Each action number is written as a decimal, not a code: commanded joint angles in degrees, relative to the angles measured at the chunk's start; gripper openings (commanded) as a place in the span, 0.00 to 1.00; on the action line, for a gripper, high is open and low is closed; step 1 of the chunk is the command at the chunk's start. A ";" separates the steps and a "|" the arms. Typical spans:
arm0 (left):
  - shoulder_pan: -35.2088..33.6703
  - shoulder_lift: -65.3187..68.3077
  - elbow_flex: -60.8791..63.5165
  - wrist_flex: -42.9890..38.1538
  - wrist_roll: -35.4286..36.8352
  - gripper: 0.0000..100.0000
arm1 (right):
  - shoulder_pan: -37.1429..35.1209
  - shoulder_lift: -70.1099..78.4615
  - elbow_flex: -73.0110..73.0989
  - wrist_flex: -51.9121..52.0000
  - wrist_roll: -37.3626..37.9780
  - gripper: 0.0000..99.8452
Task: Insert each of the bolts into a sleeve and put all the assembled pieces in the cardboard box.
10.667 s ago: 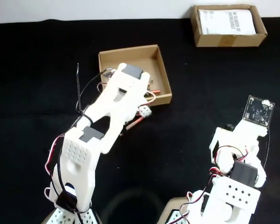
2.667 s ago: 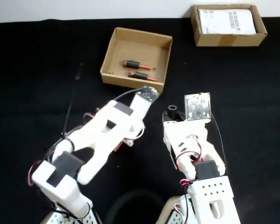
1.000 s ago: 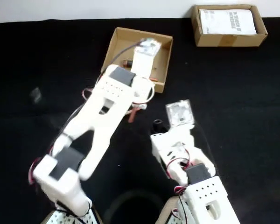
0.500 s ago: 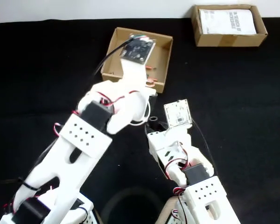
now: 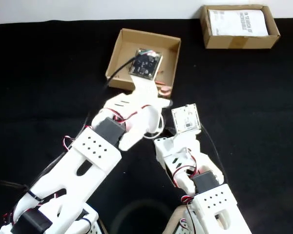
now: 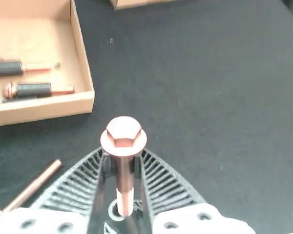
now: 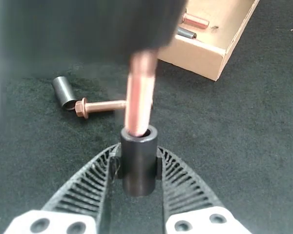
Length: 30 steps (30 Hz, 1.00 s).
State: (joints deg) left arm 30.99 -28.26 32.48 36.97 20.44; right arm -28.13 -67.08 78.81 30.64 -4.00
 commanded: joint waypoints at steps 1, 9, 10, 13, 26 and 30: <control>1.27 -2.59 1.01 -1.32 0.26 0.01 | -0.22 -1.36 -2.24 -1.19 -0.44 0.01; 0.92 -2.15 1.63 -1.49 0.35 0.01 | -0.22 -1.36 -2.24 -1.19 -0.44 0.01; 1.10 -2.15 1.80 -2.02 0.35 0.01 | -0.22 -1.36 -2.24 -1.19 -0.44 0.01; 1.01 -2.15 4.26 -7.30 0.35 0.01 | -0.22 -1.36 -2.24 -1.19 -0.44 0.01; 0.92 -2.42 8.22 -11.16 0.35 0.01 | 2.59 -1.36 -2.95 -1.27 -0.35 0.01; 0.92 -2.59 8.31 -4.31 0.53 0.01 | 6.90 -1.36 -5.23 -1.27 -0.35 0.01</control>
State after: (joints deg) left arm 31.87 -28.62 41.01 28.97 20.62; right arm -24.70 -66.99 78.20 30.64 -4.00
